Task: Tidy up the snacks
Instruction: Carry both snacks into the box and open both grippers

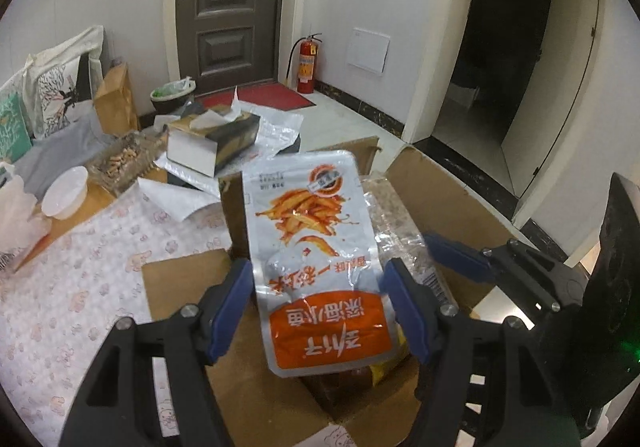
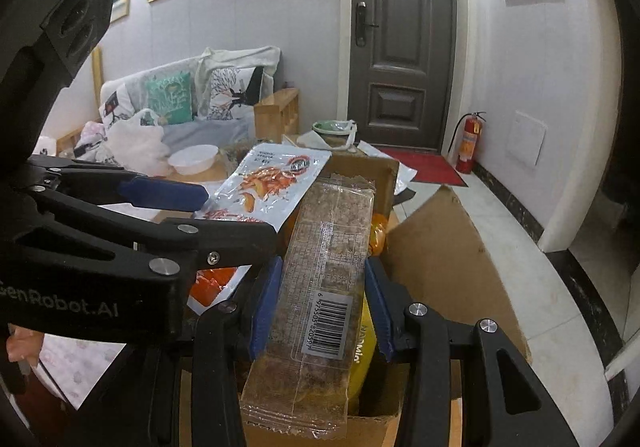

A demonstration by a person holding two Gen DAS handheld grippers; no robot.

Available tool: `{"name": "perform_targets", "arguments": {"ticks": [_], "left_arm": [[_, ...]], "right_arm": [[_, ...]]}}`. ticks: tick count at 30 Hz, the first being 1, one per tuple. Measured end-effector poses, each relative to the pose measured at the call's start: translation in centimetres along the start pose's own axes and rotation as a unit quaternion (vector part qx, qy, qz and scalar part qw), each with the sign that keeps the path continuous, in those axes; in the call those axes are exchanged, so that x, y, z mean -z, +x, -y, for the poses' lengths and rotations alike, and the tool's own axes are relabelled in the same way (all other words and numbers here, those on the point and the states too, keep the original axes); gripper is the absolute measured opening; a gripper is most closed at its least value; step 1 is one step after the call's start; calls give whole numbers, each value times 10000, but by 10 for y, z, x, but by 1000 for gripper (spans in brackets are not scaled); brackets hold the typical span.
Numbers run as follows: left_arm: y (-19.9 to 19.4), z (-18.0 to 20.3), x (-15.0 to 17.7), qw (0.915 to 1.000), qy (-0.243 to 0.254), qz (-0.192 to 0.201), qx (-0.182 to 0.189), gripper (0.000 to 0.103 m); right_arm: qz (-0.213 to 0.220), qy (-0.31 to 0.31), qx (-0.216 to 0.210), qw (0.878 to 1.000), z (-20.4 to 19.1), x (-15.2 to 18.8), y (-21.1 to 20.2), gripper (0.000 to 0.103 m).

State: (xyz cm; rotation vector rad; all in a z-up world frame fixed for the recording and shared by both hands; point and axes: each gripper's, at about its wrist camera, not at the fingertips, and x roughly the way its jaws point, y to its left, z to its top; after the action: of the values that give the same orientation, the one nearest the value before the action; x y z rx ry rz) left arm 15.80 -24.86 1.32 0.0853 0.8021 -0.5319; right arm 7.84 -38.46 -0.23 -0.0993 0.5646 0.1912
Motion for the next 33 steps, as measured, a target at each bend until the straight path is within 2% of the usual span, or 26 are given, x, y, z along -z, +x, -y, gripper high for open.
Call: {"name": "perform_targets", "arguments": {"ticks": [3, 13, 18, 19, 25, 27, 28, 33], "left_arm": [[3, 1, 4, 9999, -54, -50, 97, 64], [9, -4, 7, 9998, -67, -162, 81, 64], [-1, -8, 7, 9999, -131, -64, 70, 65], [-4, -9, 7, 9999, -121, -37, 67, 68], [-31, -14, 13, 9991, -93, 354, -200, 83], [-45, -17, 16, 9977, -71, 563, -366, 84], [-50, -19, 18, 9969, -64, 649, -429, 84], [-82, -25, 27, 9930, -113, 1004, -616, 87]], "right_arm": [[-60, 4, -18, 10000, -5, 0, 6, 37], [-190, 49, -11, 9998, -3, 9, 6, 41], [-104, 76, 15, 9999, -3, 8, -2, 44], [-96, 82, 16, 9999, -2, 7, -3, 44], [-39, 40, -73, 10000, 0, 5, -10, 46], [62, -1, -147, 9999, -3, 3, -15, 57], [129, -45, -164, 9998, -4, 3, -18, 59], [179, -280, -57, 9994, -9, -1, -26, 61]]}}
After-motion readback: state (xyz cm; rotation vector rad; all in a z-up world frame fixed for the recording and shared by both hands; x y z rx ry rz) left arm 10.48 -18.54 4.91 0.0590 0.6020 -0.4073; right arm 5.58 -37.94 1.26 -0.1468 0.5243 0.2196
